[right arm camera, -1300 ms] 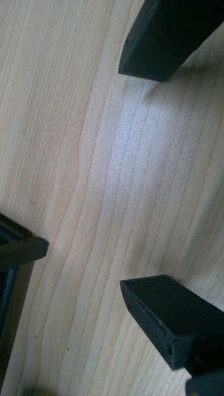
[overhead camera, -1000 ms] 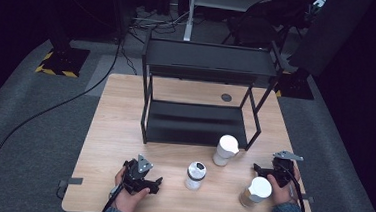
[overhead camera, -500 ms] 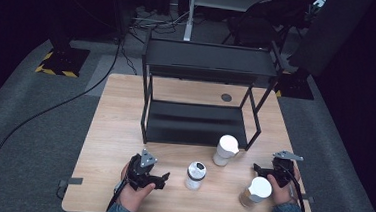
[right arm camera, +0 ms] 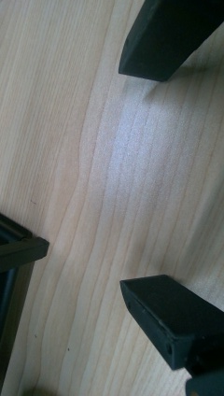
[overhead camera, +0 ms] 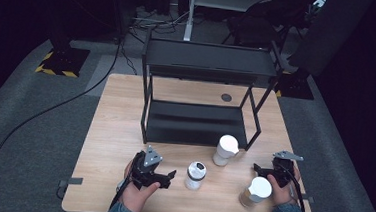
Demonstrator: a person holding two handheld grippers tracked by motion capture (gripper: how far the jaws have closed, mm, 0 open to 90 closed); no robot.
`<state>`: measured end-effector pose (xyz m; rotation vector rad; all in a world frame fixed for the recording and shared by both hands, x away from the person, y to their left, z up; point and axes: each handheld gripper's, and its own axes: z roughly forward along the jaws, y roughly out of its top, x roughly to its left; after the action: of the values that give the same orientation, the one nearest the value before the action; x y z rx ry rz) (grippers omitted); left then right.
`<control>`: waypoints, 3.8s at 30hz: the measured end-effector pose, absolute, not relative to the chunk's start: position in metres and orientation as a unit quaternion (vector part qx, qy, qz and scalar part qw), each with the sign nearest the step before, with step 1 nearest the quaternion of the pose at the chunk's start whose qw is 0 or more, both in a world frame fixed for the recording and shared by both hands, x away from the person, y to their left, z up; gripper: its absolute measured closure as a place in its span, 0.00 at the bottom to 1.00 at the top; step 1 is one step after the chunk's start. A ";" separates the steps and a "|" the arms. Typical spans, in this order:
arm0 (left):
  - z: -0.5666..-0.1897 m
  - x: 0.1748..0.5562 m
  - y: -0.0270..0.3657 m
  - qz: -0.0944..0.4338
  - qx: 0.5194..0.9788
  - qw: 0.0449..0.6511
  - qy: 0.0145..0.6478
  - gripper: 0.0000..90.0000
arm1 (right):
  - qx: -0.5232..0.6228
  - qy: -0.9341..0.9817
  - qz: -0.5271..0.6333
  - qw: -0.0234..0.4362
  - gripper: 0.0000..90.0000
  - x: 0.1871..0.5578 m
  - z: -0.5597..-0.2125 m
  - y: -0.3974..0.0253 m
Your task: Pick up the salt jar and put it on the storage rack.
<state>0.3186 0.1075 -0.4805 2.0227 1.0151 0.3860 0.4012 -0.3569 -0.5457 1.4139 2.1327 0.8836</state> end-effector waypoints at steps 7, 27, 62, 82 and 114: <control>-0.471 0.318 0.100 0.156 0.805 0.415 0.394 0.10 | 0.510 0.770 0.319 0.215 0.00 0.401 -0.546 -0.357; -0.456 0.317 0.078 0.153 0.800 0.435 0.384 0.10 | 0.509 0.770 0.319 0.215 0.00 0.401 -0.546 -0.357; -0.460 0.317 0.037 0.134 0.801 0.451 0.369 0.09 | 0.507 0.772 0.319 0.214 0.00 0.402 -0.546 -0.357; -0.483 0.315 0.023 0.127 0.805 0.446 0.369 0.10 | 0.506 0.772 0.320 0.214 0.00 0.402 -0.546 -0.357; -0.514 0.319 0.015 0.114 0.815 0.435 0.366 0.31 | 0.506 0.772 0.320 0.214 0.00 0.402 -0.546 -0.357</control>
<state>0.3195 0.0147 -0.5137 2.0274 0.9112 0.2841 0.4021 -0.3572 -0.5456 1.4046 2.1418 0.8868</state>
